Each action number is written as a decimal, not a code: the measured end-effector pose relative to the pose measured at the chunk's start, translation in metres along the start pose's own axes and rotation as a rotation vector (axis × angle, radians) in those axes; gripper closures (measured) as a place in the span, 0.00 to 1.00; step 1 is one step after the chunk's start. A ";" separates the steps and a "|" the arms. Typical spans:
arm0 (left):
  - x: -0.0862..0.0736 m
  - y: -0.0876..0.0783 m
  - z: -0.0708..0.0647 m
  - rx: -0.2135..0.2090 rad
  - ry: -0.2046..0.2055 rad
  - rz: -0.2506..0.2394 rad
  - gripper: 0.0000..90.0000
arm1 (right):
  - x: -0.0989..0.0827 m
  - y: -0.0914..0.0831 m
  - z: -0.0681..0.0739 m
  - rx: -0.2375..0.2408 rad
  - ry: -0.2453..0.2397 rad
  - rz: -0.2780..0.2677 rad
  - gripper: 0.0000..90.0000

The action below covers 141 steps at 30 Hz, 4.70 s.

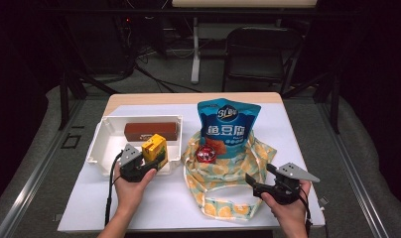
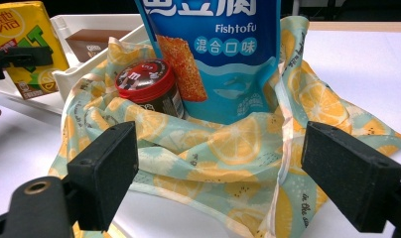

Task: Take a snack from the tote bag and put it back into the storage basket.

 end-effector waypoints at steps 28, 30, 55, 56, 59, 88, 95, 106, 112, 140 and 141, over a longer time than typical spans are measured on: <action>-0.013 0.036 0.017 0.082 -0.044 0.063 0.57 | -0.004 0.003 -0.005 -0.020 0.004 0.010 0.17; -0.014 0.037 0.017 0.077 -0.023 0.066 0.57 | -0.005 0.003 -0.006 -0.022 0.003 0.013 0.17; -0.012 0.007 0.008 0.034 -0.066 0.078 0.22 | -0.008 0.004 -0.006 -0.025 0.006 0.017 0.17; -0.011 0.003 0.007 0.036 -0.065 0.072 0.22 | -0.008 0.004 -0.006 -0.025 0.009 0.015 0.17; -0.008 -0.014 0.004 0.021 -0.061 0.035 0.25 | -0.008 0.003 -0.006 -0.023 0.010 0.007 0.17; -0.010 -0.018 0.014 0.086 -0.136 0.051 1.00 | -0.011 0.007 -0.003 -0.021 0.001 0.024 0.17; -0.008 -0.005 0.032 0.104 -0.201 0.061 1.00 | -0.012 0.008 -0.003 -0.024 -0.003 0.032 0.18; 0.000 0.020 0.040 0.103 -0.258 0.076 1.00 | -0.013 0.008 -0.004 -0.023 -0.002 0.036 0.18; 0.004 0.033 0.039 0.102 -0.265 0.089 1.00 | -0.013 0.008 -0.004 -0.021 0.004 0.029 0.18; -0.001 0.038 0.022 0.032 -0.167 0.215 1.00 | -0.014 0.010 -0.004 -0.021 0.004 0.032 0.18; -0.001 0.040 0.022 0.034 -0.163 0.210 1.00 | -0.014 0.010 -0.004 -0.023 0.004 0.033 0.18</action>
Point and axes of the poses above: each handheld gripper's, and its own axes: y roughly forward along the jaws, x roughly out of its top, z roughly to its left, the point moved 2 cm from there along y, roughly forward along the jaws, and after that the axes turned 3 degrees about -x, right-handed, at the moved point
